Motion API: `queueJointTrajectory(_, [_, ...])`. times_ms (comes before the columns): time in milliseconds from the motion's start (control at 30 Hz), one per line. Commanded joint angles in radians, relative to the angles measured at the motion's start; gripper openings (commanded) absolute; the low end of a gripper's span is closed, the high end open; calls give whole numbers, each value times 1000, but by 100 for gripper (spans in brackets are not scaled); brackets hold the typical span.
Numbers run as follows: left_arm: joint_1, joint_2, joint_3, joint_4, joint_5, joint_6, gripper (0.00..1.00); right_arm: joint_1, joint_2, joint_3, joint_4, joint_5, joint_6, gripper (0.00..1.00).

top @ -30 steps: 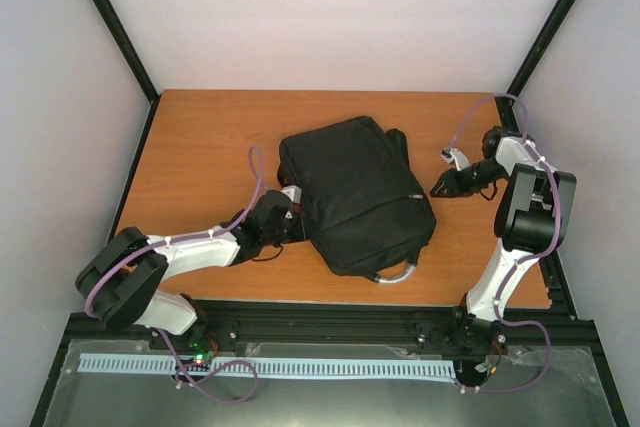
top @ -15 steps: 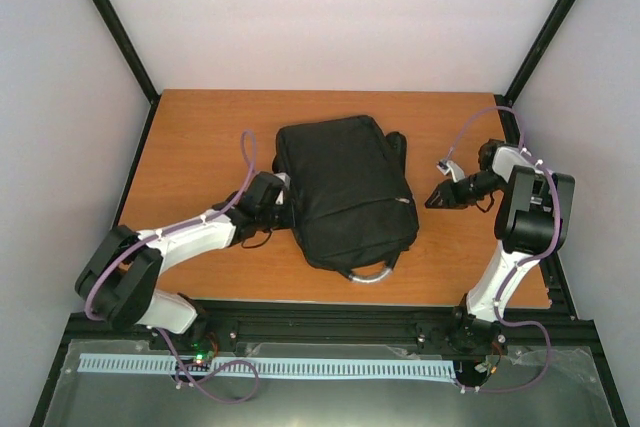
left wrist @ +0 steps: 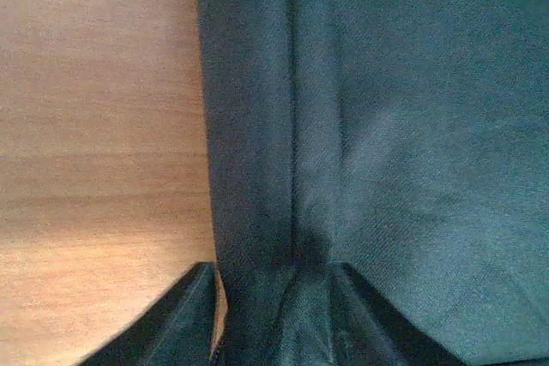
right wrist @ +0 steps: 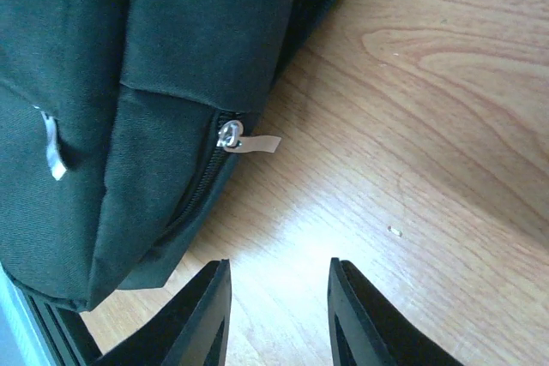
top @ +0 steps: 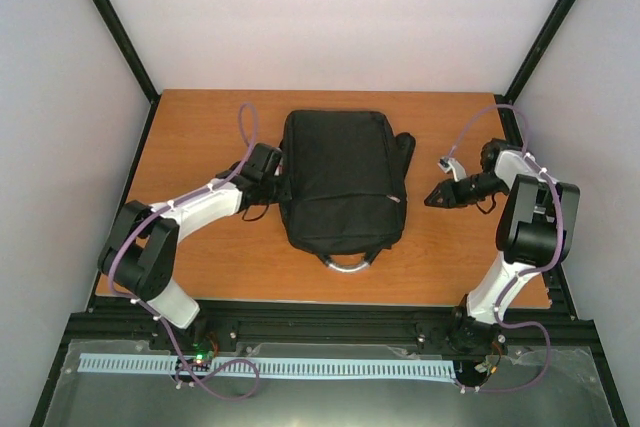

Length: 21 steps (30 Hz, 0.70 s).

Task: Pack the student bag
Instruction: Zip the student bag at the center of the board, then reset both arms

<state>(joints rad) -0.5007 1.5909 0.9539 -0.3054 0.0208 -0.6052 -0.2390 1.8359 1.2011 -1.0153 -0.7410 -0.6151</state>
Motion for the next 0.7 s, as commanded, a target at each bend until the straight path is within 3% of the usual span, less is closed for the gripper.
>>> queueJointTrajectory(0, [16, -22, 66, -43, -40, 38, 47, 2, -87, -7, 32, -33, -16, 31])
queueJointTrajectory(133, [16, -91, 104, -131, -48, 51, 66, 1, -158, 29, 44, -15, 11, 30])
queueJointTrajectory(200, [16, -119, 169, -258, -52, 84, 73, 0, -216, 62, 60, 11, 42, 30])
queueJointTrajectory(333, [15, -180, 310, -431, -145, 177, 88, -2, -339, 127, 137, 67, 117, 39])
queueJointTrajectory(400, [16, -204, 376, -483, -202, 221, 95, -3, -399, 150, 195, 102, 164, 48])
queueJointTrajectory(467, [16, -220, 437, -518, -251, 260, 100, -3, -452, 169, 247, 138, 212, 66])
queueJointTrajectory(500, [16, -230, 460, -521, -278, 281, 100, -3, -473, 175, 266, 146, 230, 78])
queueJointTrajectory(533, [16, -243, 464, -516, -306, 292, 100, -3, -491, 179, 284, 156, 252, 97])
queueJointTrajectory(667, [16, -340, 351, -393, -311, 324, 100, -5, -609, 150, 381, 233, 307, 100])
